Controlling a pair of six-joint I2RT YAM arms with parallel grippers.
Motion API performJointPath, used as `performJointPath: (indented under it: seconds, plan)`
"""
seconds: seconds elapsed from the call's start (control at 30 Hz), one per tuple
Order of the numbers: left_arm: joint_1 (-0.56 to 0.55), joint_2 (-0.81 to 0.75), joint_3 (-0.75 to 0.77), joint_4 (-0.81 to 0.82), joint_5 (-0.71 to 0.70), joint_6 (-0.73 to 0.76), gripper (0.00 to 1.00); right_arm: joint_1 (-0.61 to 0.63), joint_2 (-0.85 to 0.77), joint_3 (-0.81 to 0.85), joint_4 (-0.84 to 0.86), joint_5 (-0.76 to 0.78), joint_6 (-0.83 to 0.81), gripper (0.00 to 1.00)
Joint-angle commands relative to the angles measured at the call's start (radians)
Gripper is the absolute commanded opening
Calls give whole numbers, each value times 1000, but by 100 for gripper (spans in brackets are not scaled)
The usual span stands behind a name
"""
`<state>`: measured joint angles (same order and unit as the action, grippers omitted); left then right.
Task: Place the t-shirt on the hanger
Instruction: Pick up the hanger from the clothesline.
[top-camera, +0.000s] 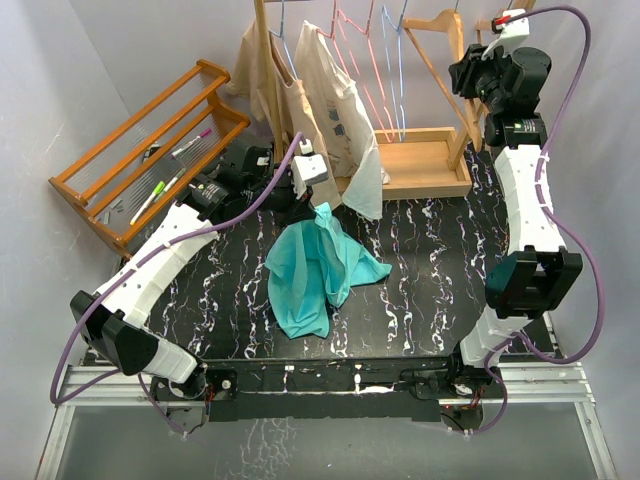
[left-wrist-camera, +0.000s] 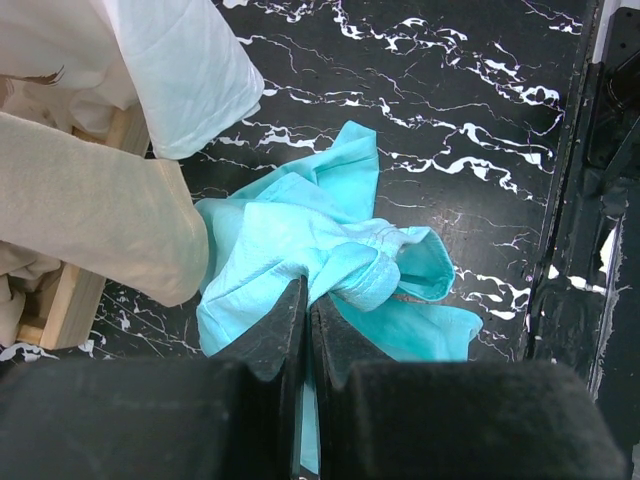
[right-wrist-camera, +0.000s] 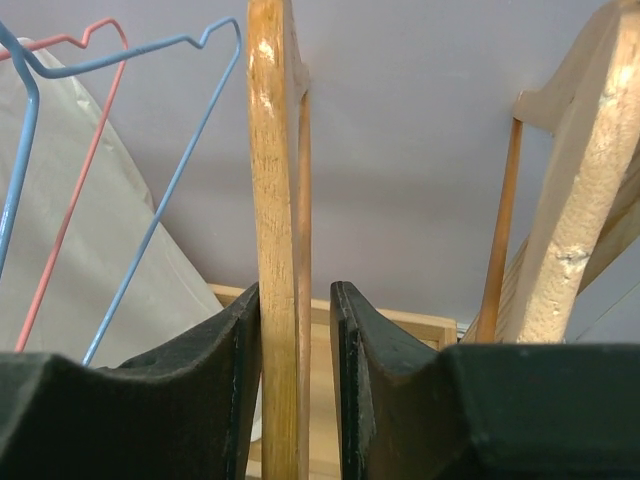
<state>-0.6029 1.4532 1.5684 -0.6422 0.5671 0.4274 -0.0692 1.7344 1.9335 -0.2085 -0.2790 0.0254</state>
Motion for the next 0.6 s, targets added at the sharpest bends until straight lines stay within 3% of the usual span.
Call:
performJointPath:
  seconds: [0.0,0.1,0.23,0.57]
  plan:
    - [5,-8,-12,19,39,2,0,-3,-9,-11,55,14,-7,34]
    - [5,-5,-13,21,42,1,0,-3,-5,-16,61,14,-6,31]
    - [5,-6,-13,22,42,-1,0,-3,-18,-33,78,10,-2,9]
    - [5,-5,-15,31,42,-9,0,-1,-112,-45,110,-9,1,8]
